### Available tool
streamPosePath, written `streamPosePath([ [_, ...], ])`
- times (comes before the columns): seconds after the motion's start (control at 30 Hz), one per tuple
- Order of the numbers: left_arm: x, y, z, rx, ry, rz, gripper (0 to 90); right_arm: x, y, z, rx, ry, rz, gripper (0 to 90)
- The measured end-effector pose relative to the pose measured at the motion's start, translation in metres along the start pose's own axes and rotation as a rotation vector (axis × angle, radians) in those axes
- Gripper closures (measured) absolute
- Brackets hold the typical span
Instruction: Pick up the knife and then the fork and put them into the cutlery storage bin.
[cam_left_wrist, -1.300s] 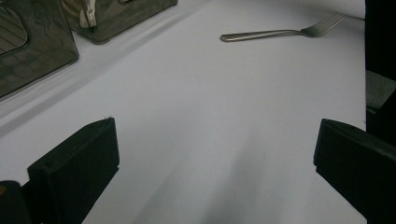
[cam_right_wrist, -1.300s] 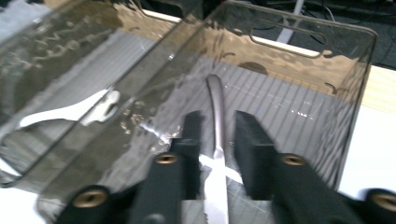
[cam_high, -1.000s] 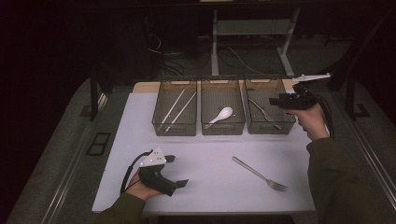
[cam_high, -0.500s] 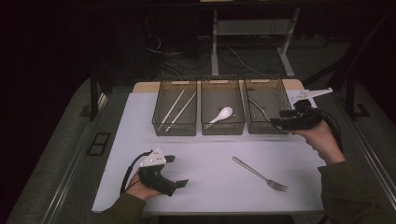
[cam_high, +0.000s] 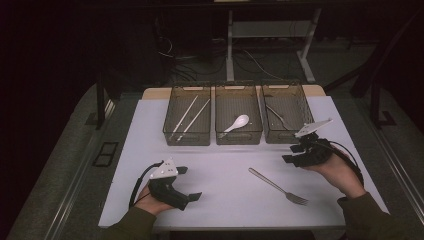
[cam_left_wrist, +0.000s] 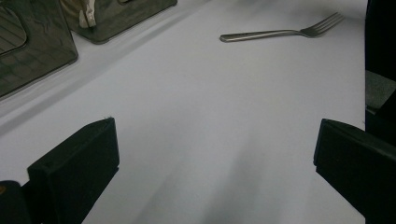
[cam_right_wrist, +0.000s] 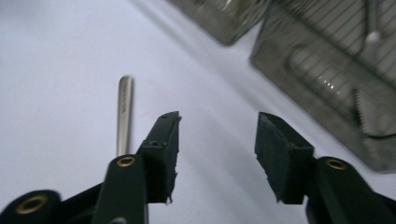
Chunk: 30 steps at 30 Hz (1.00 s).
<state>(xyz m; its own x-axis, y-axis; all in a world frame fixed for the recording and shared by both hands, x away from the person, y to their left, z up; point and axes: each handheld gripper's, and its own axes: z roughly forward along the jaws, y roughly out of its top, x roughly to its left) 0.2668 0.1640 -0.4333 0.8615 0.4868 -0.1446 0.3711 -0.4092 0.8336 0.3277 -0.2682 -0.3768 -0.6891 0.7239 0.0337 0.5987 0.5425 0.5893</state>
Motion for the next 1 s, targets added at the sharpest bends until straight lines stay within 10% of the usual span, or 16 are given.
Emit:
streamPosePath([
  [0.4, 0.0, 0.0, 0.0, 0.002, 0.001, -0.001, 0.0, 0.043, -0.002, 0.026, 0.225, 0.091, -0.135, 67.3],
  [1.0, 0.0, 0.0, 0.001, 0.007, -0.001, 0.007, 0.0, 0.059, -0.01, 0.048, 0.409, 0.108, -0.225, 78.5],
])
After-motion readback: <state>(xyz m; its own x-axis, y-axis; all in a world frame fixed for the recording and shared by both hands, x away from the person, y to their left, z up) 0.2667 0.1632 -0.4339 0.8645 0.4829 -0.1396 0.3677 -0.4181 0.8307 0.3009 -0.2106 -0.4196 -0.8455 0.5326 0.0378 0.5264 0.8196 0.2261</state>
